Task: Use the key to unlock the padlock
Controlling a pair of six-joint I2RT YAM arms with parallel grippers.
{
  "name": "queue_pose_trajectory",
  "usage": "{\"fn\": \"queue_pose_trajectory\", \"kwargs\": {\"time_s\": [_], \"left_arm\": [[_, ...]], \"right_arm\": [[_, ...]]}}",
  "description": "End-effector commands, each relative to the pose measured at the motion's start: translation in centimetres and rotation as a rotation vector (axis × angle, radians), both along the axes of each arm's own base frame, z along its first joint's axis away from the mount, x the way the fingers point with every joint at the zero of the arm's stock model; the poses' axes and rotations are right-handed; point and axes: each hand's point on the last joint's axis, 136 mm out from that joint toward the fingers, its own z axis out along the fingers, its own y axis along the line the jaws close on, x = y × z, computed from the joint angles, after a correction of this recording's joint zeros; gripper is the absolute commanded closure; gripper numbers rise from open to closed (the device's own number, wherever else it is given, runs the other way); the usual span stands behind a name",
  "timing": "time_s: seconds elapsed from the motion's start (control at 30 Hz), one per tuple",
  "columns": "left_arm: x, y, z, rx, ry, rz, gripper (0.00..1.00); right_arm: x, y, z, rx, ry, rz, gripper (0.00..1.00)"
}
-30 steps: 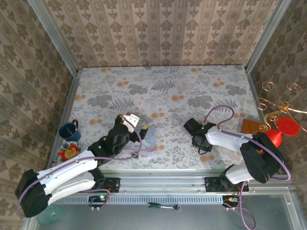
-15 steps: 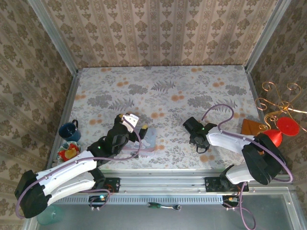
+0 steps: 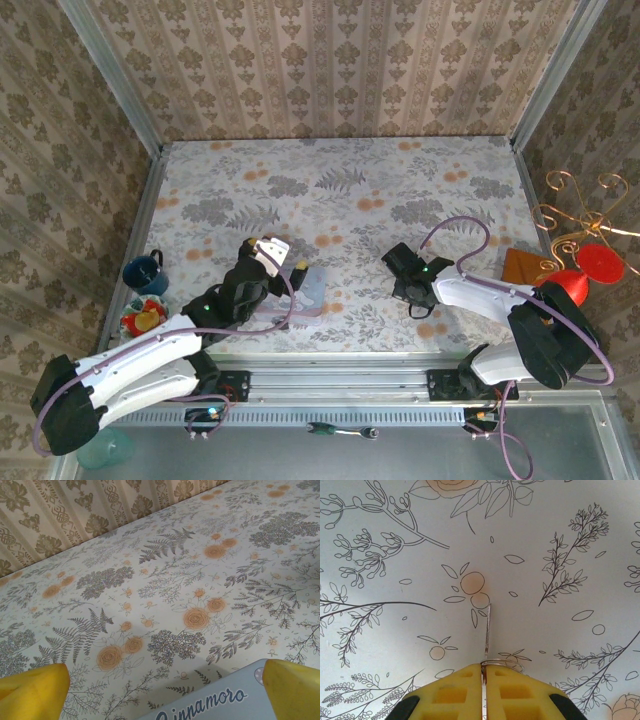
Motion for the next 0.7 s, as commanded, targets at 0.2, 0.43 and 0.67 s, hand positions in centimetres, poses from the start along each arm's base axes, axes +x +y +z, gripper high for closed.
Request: {"fn": "queue_pose_trajectory", "kwargs": {"time_s": [0.2, 0.43, 0.67], "left_arm": [[-0.2, 0.1, 0.2, 0.007, -0.018, -0.002, 0.0], [-0.2, 0.1, 0.2, 0.01, -0.019, -0.002, 0.0], [-0.1, -0.2, -0.2, 0.012, -0.008, -0.004, 0.0]], "right_arm": [[-0.7, -0.5, -1.9, -0.051, 0.066, 0.023, 0.86], [-0.3, -0.4, -1.4, -0.049, 0.049, 0.029, 0.93], [1.7, 3.1, 2.2, 0.079, -0.112, 0.183, 1.0]]}}
